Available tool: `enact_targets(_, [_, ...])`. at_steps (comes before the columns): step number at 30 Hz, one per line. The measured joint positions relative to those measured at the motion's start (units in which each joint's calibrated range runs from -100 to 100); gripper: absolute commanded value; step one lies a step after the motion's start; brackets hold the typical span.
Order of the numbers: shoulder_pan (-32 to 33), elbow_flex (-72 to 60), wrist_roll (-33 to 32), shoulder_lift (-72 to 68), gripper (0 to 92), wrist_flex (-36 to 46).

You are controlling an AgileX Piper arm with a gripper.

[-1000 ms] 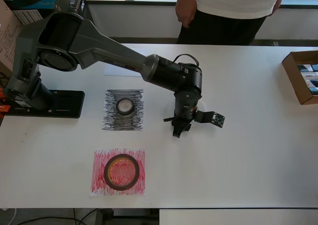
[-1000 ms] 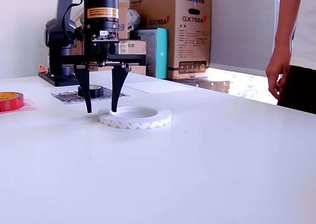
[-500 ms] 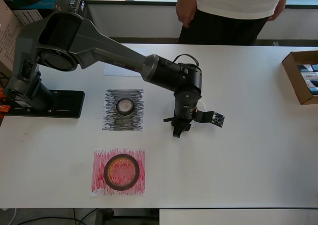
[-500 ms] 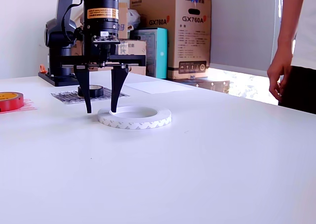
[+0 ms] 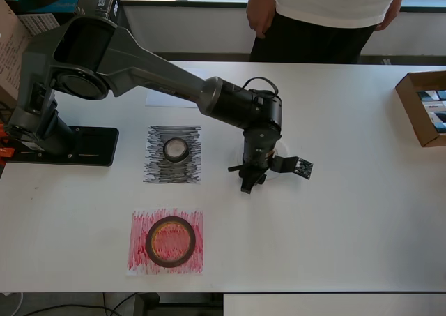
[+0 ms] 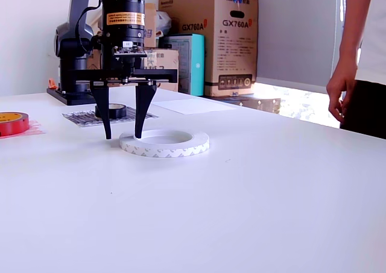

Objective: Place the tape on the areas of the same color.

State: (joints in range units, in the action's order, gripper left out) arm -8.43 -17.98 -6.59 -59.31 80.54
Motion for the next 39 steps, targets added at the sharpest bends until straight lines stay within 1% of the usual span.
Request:
enact_targets(11, [0.43,0.10,0.00,-1.15,48.8,0.09])
enact_targets(13, [0.43,0.10,0.00,-1.15,47.0,0.09])
enact_targets(14, [0.43,0.10,0.00,-1.15,43.3,0.09])
enact_targets(15, [0.43,0.10,0.00,-1.15,37.6,0.09])
enact_targets(17, [0.43,0.10,0.00,-1.15,21.2,0.09])
enact_targets(19, [0.43,0.10,0.00,-1.15,2.4,0.09])
enact_targets(20, [0.43,0.10,0.00,-1.15,0.0,0.09])
enact_targets(21, [0.43,0.10,0.00,-1.15,1.7,0.09])
enact_targets(23, [0.43,0.10,0.00,-1.15,0.0,0.09])
enact_targets(29, [0.43,-0.91,0.19,-0.86,0.0,0.09])
enact_targets(35, [0.43,-1.29,3.48,4.35,0.0,-0.05])
enact_targets(39, [1.92,-1.15,6.47,10.66,0.0,-0.75])
